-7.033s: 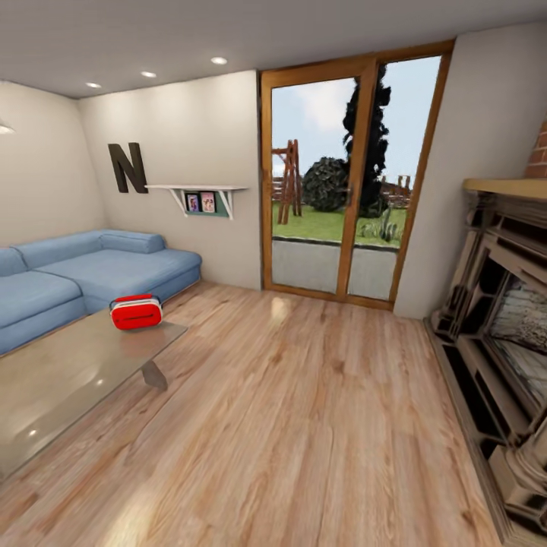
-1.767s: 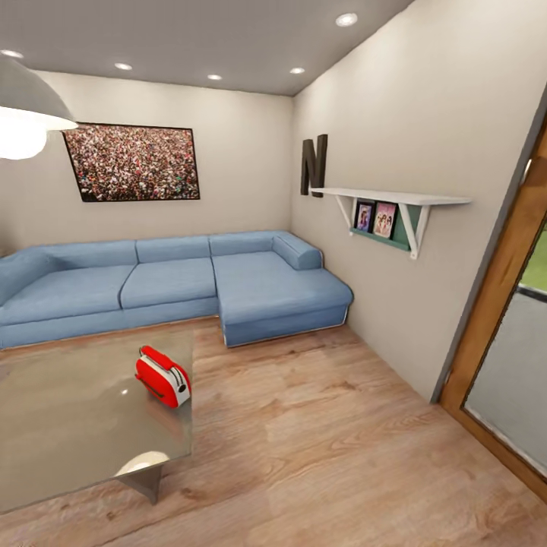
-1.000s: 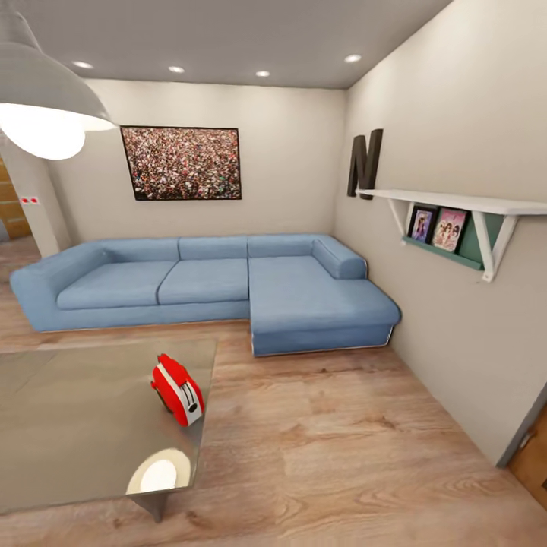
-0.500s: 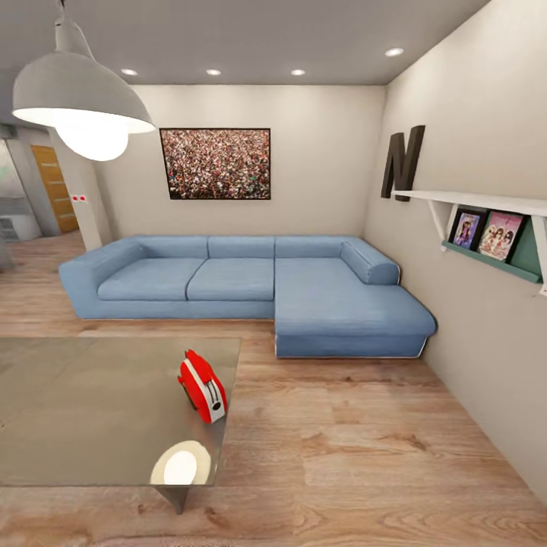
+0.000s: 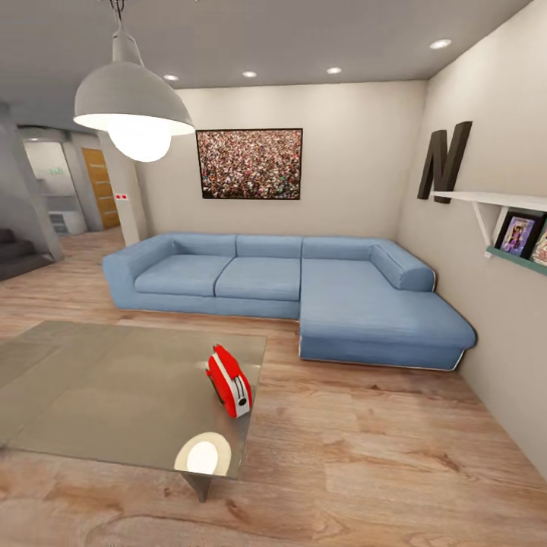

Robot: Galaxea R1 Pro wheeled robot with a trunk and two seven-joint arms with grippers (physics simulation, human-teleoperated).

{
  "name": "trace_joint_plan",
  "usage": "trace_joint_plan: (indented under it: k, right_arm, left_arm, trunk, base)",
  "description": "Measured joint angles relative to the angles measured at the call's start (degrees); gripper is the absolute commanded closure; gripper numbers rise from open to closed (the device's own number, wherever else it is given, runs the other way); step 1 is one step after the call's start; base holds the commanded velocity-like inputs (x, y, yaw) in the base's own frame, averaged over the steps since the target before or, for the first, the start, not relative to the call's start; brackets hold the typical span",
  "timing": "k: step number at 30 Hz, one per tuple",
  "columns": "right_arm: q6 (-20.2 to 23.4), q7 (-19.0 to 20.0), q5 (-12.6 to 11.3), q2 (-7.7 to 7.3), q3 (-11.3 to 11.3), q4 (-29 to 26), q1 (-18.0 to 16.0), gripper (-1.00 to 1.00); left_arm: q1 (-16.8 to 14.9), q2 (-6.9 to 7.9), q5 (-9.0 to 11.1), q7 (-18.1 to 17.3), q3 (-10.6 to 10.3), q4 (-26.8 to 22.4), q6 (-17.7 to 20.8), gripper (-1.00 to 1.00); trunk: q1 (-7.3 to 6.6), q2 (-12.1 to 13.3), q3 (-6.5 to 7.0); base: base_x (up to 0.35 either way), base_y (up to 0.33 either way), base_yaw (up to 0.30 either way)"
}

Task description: Turn on the radio receiver that's on the table in the living room.

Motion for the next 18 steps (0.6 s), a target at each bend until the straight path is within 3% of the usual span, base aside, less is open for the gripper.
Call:
trace_joint_plan:
  k: [5,18]
  right_arm:
    - [0.0,0.0,0.0,-0.02,0.0,0.0,0.0,-1.0]
    - [0.0,0.0,0.0,-0.01,0.0,0.01,0.0,-1.0]
  left_arm:
    - [0.0,-0.19,-0.07,0.0,-0.06,0.0,-0.1,-1.0]
    - [0.0,-0.31,-0.18,0.06,-0.07,0.0,-0.19,-1.0]
  trunk:
    - [0.0,0.0,0.0]
    - [0.0,0.0,0.0]
  base:
    - [0.096,-0.083,0.25]
    - [0.232,-0.227,0.25]
